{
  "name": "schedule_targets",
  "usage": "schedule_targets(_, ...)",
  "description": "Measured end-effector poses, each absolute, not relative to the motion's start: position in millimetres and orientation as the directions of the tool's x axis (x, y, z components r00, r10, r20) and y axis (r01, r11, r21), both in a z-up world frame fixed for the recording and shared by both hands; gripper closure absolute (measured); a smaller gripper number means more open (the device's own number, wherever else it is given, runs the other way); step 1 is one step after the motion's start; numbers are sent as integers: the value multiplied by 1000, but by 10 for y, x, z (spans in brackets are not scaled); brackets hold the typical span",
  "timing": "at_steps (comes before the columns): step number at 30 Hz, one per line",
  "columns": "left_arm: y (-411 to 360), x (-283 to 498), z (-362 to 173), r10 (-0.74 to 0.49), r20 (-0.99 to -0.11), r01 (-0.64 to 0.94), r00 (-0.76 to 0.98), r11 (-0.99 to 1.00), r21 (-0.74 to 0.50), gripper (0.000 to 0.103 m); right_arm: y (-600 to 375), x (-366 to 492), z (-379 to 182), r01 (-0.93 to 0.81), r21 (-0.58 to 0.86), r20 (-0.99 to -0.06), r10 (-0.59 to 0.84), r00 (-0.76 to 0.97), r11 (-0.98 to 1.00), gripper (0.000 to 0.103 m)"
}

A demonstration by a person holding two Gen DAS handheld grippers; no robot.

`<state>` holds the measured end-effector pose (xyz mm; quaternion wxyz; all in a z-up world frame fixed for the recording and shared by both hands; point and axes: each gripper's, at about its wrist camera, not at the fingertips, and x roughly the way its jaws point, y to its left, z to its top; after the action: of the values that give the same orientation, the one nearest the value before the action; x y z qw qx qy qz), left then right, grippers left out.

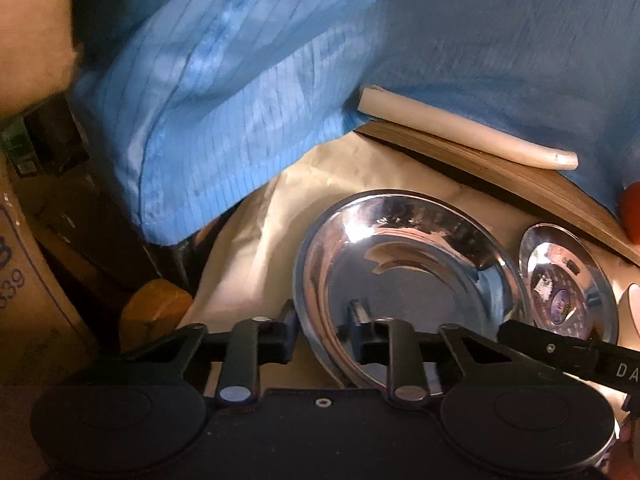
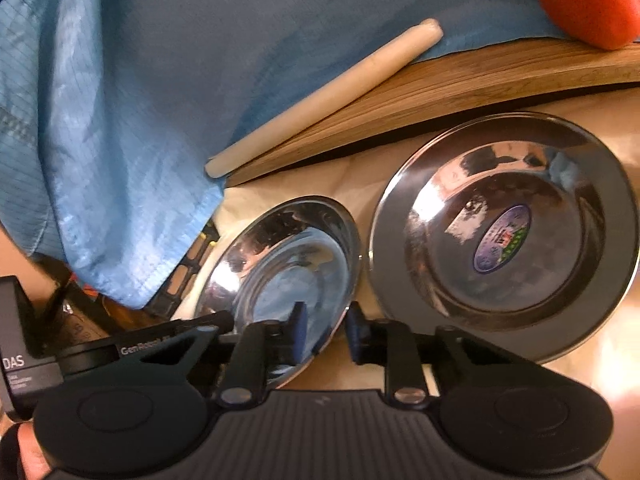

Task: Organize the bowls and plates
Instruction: 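Lift the steel plate with both grippers and carry it over the large steel plate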

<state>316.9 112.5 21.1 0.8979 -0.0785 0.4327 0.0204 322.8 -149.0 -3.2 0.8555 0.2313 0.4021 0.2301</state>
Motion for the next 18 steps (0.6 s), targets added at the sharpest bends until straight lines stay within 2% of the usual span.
schedule_targets(2,1124,3156,220,-26,-770,-104,638,987,-120,88,-1478,3209,-29,-215,556,-582,561,589,803,85)
schedule_targets(10,978,3041,386,-8,-705,-72,710,994,-84,88,-1472,3119,84,-237,493,-554,512,656,837,85)
schedule_targets(18,837,2747,667,-20,-640,-45,768,995,-86,87,-1719,2855,302,-271,502,-486,527,697,821,85)
